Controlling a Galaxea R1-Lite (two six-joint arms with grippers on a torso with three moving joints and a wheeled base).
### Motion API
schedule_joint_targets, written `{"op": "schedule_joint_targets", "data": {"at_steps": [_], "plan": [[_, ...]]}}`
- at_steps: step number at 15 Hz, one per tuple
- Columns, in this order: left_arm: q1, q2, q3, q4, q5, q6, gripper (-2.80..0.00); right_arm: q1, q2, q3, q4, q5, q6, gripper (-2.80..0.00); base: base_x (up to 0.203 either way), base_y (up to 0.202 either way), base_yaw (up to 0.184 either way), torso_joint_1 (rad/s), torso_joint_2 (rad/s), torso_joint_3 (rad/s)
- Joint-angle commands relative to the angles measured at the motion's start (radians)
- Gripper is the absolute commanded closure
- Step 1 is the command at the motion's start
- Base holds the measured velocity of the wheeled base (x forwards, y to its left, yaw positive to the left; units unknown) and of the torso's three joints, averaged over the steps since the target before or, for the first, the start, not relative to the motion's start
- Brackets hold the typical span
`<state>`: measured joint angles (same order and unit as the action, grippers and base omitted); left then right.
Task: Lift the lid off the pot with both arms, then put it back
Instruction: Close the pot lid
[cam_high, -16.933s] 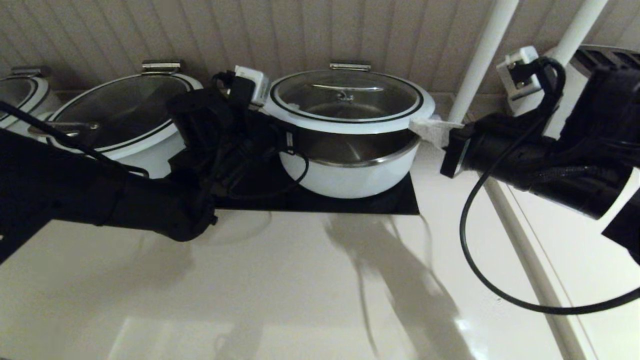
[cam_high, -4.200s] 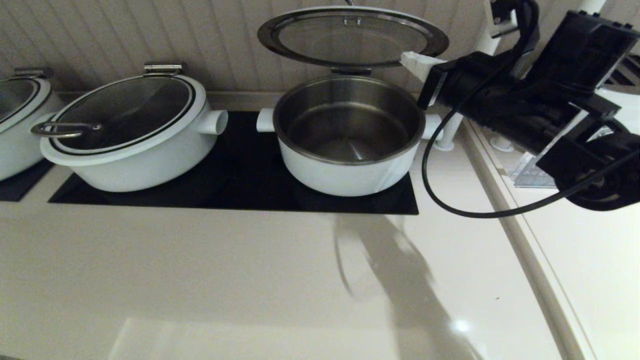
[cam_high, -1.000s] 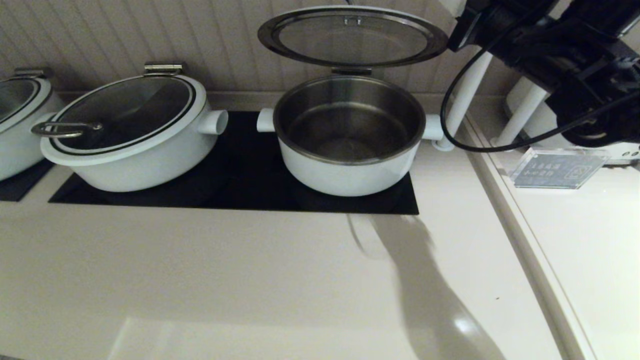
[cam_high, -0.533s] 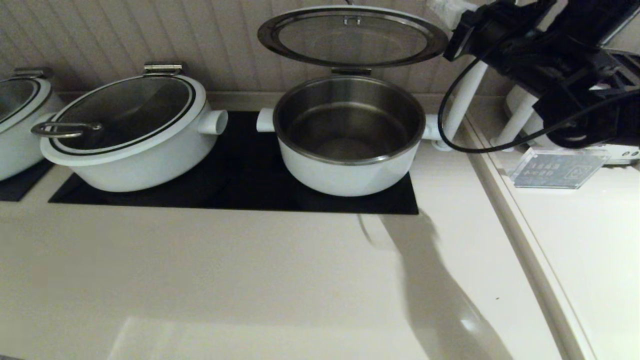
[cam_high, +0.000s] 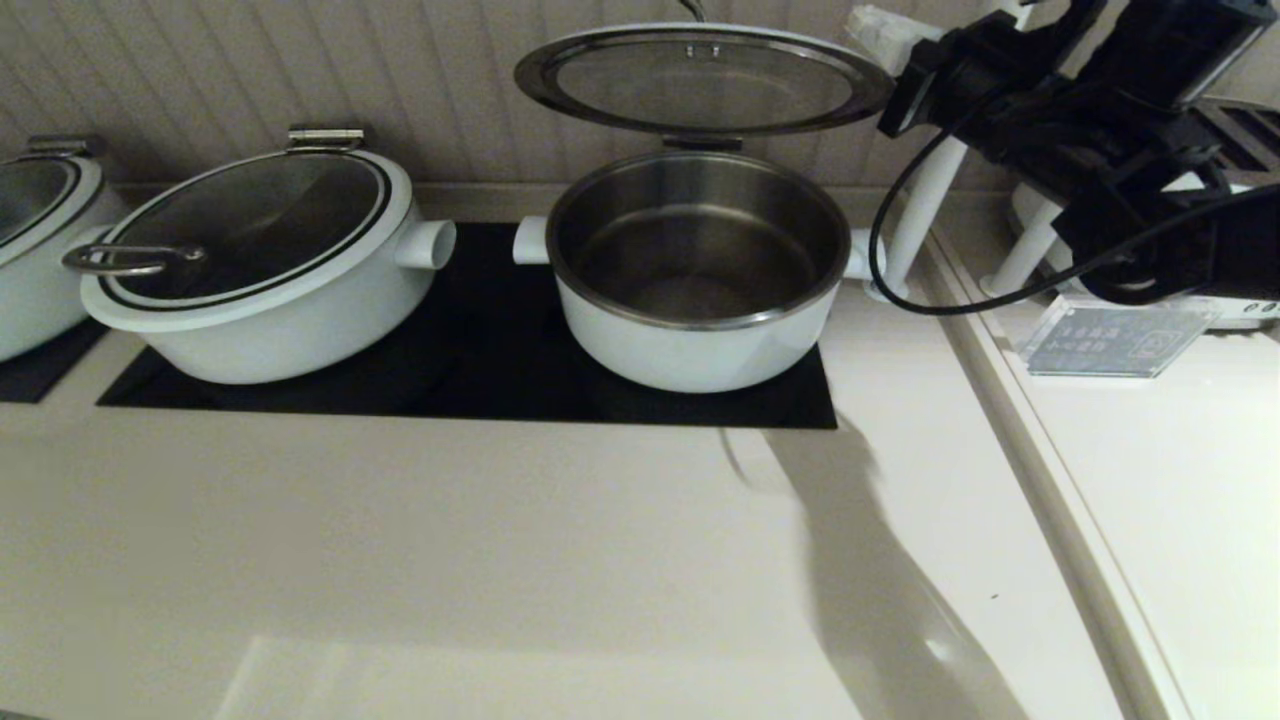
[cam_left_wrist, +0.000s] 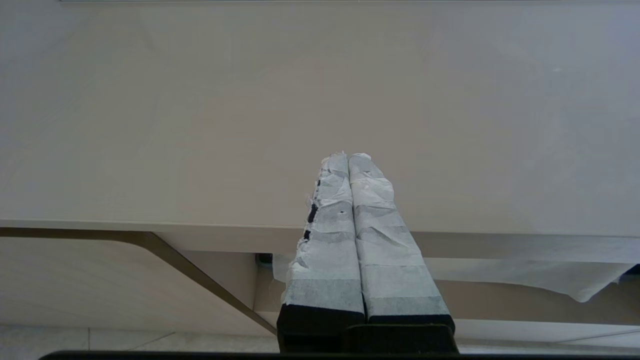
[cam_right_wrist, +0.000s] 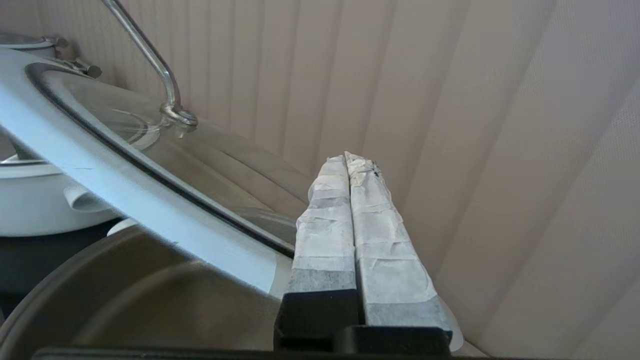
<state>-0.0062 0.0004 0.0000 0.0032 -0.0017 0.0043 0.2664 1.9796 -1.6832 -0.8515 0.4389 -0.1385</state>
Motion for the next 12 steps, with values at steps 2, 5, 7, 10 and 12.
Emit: {"op": "schedule_joint_targets", "data": {"at_steps": [2,5,7,10,12], "plan": [[0.000,0.000,0.000,0.000,0.000,0.000,0.00,0.001,0.004,0.002,-0.006,0.003,-0.003,0.00,0.000,0.000,0.000,0.000,0.00,0.000],[0.000,0.000,0.000,0.000,0.000,0.000,0.00,0.001,0.005,0.014,-0.007,0.003,-0.011,0.00,0.000,0.000,0.000,0.000,0.00,0.000],[0.000,0.000,0.000,0.000,0.000,0.000,0.00,0.002,0.004,0.019,-0.008,0.003,-0.016,0.00,0.000,0.000,0.000,0.000,0.00,0.000],[0.000,0.000,0.000,0.000,0.000,0.000,0.00,0.002,0.000,0.034,-0.009,0.003,-0.021,0.00,0.000,0.000,0.000,0.000,0.00,0.000],[0.000,0.000,0.000,0.000,0.000,-0.001,0.00,0.002,-0.004,0.054,-0.018,0.003,-0.021,0.00,0.000,0.000,0.000,0.000,0.00,0.000]]}}
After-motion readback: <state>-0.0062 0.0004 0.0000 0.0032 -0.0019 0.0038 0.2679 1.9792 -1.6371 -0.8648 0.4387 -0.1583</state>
